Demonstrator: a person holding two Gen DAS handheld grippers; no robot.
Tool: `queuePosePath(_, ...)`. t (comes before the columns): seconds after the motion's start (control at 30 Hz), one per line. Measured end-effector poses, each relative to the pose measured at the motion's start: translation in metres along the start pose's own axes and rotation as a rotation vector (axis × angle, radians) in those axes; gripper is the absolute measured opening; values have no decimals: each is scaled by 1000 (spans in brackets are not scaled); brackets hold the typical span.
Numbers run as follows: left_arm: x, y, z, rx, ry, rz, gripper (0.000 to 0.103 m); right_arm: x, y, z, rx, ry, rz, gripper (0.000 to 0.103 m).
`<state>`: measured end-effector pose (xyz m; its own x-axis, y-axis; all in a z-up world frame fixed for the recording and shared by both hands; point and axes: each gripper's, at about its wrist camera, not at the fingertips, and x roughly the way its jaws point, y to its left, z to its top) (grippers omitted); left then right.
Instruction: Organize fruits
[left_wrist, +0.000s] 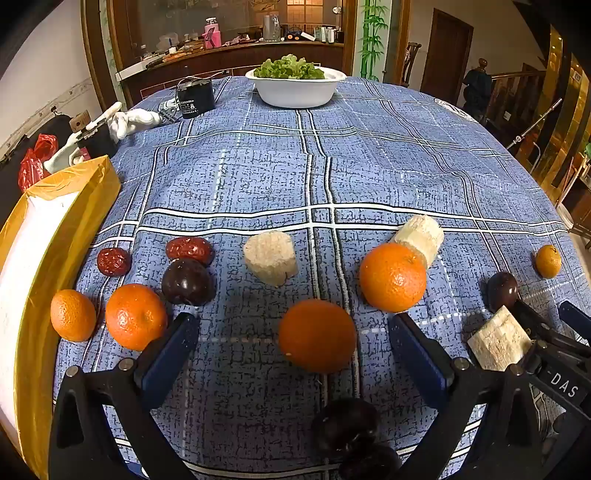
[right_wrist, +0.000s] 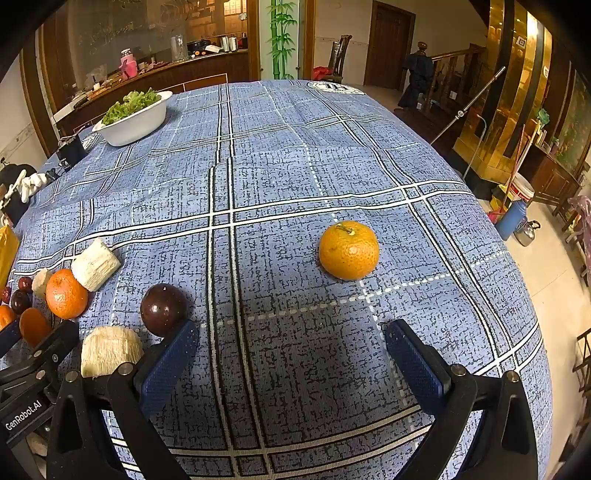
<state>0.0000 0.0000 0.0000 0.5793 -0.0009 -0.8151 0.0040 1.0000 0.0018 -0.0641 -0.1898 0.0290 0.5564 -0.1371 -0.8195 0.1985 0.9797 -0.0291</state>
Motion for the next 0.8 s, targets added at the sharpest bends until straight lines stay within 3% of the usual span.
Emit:
queuePosePath(0.43,0,0,0,4,3,-3,103,0,0,0,0,0,0,103)
queuePosePath(0.63,1,2,5,44,46,-36,103,0,0,0,3,-1,5,103)
queuePosePath(0.8,2,3,4,79,76,-55,103,-5,-12,2,45,-1,64,103)
